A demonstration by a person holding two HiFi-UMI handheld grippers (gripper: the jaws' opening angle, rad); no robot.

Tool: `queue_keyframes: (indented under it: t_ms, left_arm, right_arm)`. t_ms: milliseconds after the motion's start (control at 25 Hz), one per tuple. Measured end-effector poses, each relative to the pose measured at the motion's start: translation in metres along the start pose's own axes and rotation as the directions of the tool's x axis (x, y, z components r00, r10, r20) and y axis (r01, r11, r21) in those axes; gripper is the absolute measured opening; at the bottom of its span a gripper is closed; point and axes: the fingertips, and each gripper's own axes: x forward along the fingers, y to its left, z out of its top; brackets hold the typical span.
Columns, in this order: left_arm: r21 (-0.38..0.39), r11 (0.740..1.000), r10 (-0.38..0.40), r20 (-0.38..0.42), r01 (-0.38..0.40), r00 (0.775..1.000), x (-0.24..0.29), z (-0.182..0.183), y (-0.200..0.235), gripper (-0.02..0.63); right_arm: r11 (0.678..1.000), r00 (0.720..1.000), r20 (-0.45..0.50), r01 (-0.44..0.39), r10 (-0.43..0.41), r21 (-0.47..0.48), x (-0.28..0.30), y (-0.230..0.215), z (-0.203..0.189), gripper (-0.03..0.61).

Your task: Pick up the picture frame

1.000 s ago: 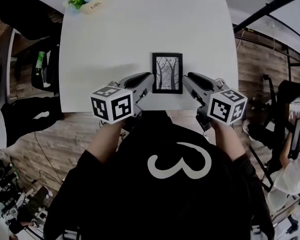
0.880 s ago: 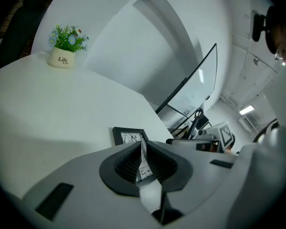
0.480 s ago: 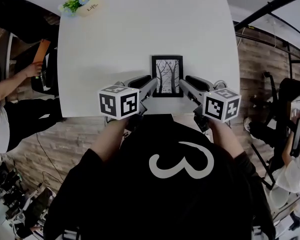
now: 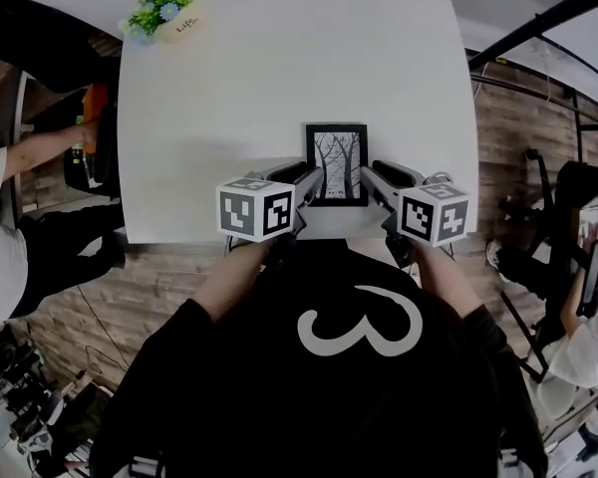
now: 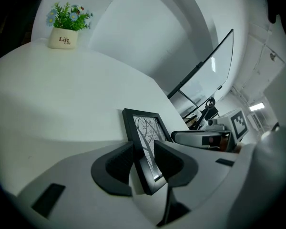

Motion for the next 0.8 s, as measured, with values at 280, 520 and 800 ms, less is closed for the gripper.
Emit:
queue_keyframes:
  t_ms: [280,520,800]
  left_arm:
    - [0.012,0.999,0.050,-0.031,-0.050,0.998,0.005,-0.004,0.005,0.124]
    - [0.030,0.997,0.074,-0.038,-0.073,0.996,0.005,-0.004,0.008,0.124]
    - [0.063,0.993,0.100,-0.048,-0.097,0.994,0.005,-0.005,0.010,0.106]
  right_arm:
    - [0.999,0.998,-0.046,0.030,-0.031,-0.019,0.005,0.001,-0.006,0.121]
    - [0.995,0.992,-0.099,0.074,-0.080,-0.059,0.010,0.001,-0.013,0.115]
    - [0.993,0.988,-0.115,0.094,-0.103,-0.076,0.010,0.001,-0.013,0.110]
